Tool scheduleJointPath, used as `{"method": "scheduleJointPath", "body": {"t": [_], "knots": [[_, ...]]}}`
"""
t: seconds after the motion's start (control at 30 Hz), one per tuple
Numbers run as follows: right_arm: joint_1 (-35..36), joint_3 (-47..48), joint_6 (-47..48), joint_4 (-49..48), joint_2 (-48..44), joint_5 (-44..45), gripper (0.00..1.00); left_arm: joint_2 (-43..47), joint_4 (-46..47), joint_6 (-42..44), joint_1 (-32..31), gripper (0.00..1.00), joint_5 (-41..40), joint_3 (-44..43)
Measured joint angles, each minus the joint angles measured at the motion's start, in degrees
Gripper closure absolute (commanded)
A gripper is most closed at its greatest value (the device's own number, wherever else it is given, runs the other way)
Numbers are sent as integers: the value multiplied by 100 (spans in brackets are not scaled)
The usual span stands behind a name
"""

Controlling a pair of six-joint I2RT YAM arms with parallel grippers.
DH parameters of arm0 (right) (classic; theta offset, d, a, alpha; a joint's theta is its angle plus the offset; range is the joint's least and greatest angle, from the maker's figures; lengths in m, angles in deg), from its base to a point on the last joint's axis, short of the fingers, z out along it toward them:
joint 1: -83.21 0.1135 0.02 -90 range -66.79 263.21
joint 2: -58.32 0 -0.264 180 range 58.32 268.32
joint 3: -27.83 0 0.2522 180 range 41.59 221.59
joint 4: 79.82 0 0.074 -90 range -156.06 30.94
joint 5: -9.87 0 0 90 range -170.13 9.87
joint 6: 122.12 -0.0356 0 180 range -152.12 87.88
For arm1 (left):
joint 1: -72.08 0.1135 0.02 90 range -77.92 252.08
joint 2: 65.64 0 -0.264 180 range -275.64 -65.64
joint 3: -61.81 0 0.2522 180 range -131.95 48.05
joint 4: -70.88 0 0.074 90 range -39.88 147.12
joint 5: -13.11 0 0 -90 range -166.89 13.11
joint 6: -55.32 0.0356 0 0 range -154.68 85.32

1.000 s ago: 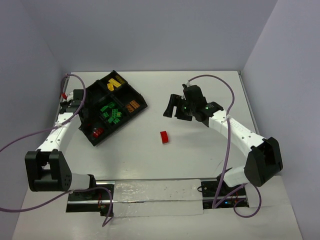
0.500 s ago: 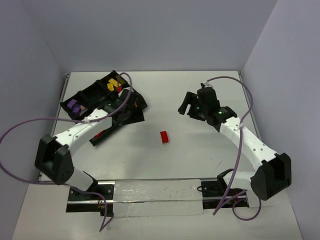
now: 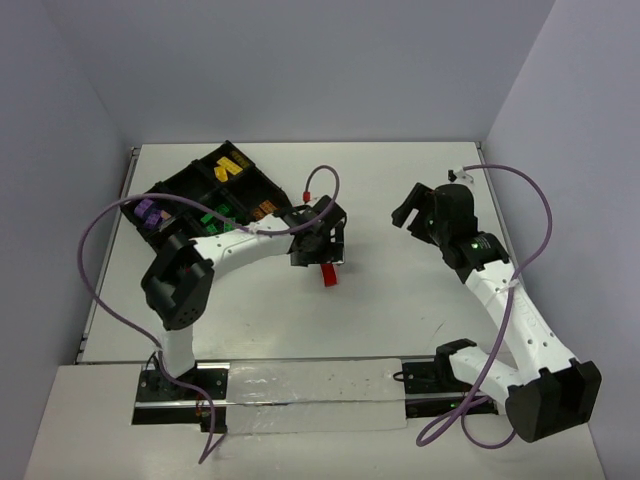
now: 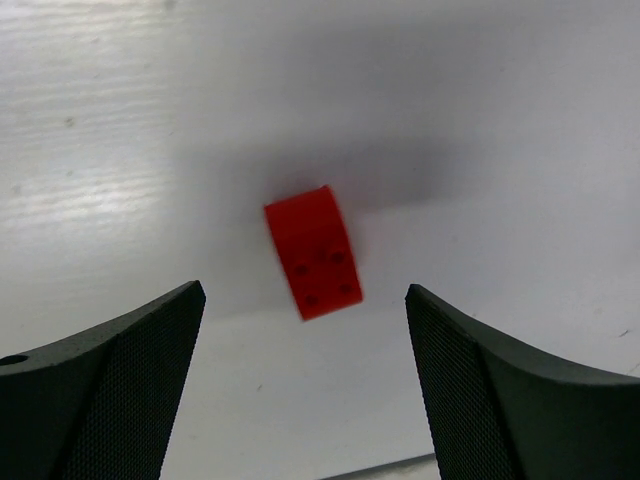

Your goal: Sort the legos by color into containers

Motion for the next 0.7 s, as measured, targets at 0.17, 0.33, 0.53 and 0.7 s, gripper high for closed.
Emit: {"method": "scheduleJointPath", "body": {"t": [0.17,0.33,0.53,0.7], "knots": [[-6,-212,2,8,15,-135,15,-632,-60,-18,-134,13,-68,-475],[-25,-282,36,15,16,-204,15,-1048,-249,-30,-159,31,-130,-638],[-51,-296,50,5,38,-265,15,-1181,-346,-70,-151,80,-182,-708],[-67,-296,66,-37,134,-370,16,-1168,-458,-78,-152,100,-348,-719]]}}
